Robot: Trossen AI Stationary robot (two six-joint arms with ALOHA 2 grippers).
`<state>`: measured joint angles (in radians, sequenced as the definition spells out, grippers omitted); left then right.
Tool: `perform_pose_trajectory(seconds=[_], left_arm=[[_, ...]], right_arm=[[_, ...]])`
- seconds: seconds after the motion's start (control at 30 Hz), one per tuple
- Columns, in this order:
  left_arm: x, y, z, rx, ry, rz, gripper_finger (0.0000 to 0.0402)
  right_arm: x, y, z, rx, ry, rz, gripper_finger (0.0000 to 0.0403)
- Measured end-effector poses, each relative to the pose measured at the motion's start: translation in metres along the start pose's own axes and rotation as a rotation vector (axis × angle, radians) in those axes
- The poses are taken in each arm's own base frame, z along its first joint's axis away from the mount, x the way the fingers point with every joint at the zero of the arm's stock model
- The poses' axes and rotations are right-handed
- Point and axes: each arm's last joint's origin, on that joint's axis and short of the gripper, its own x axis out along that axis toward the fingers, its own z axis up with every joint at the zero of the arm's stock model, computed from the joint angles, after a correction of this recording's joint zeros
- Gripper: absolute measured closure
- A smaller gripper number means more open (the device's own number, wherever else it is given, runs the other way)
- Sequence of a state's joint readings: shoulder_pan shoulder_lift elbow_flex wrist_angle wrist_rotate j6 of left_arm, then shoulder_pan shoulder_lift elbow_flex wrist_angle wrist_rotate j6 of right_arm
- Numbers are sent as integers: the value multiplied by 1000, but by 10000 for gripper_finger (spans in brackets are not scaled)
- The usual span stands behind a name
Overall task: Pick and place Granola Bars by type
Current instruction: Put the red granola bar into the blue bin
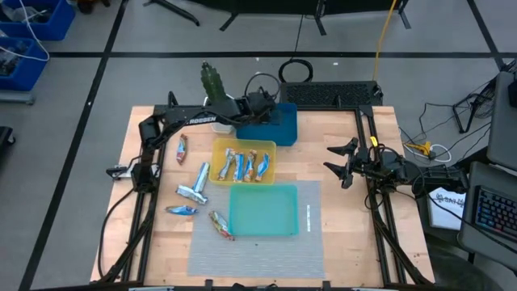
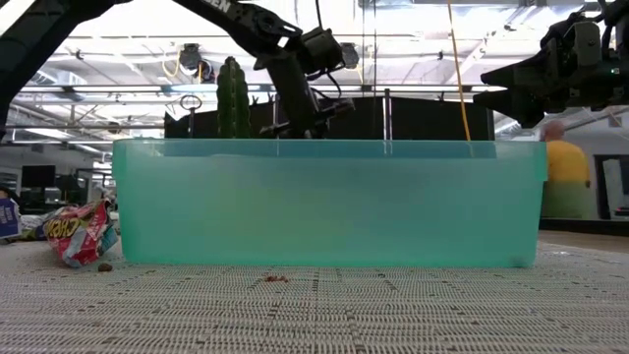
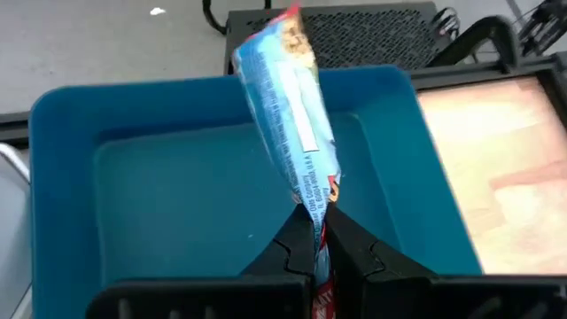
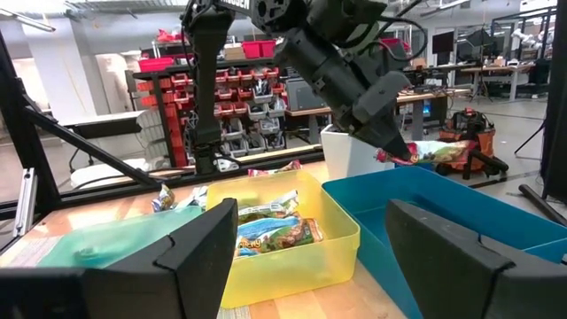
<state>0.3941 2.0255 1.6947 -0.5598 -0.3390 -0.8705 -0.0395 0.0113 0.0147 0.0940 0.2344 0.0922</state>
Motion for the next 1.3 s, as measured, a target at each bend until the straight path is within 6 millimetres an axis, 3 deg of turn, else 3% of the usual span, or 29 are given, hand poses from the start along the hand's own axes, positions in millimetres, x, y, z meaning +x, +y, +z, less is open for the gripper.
perform_pose_trajectory(seconds=[0.5, 1.0, 1.3], left_arm=[[0, 4, -16, -96, 56, 102, 391], [-3, 15, -26, -9, 203, 194, 391], [8, 22, -32, 13, 278, 228, 391]], right_arm=[[0, 0, 0, 0, 0, 0, 124], [0, 0, 0, 0, 0, 0, 124], [0, 0, 0, 0, 0, 0, 124]])
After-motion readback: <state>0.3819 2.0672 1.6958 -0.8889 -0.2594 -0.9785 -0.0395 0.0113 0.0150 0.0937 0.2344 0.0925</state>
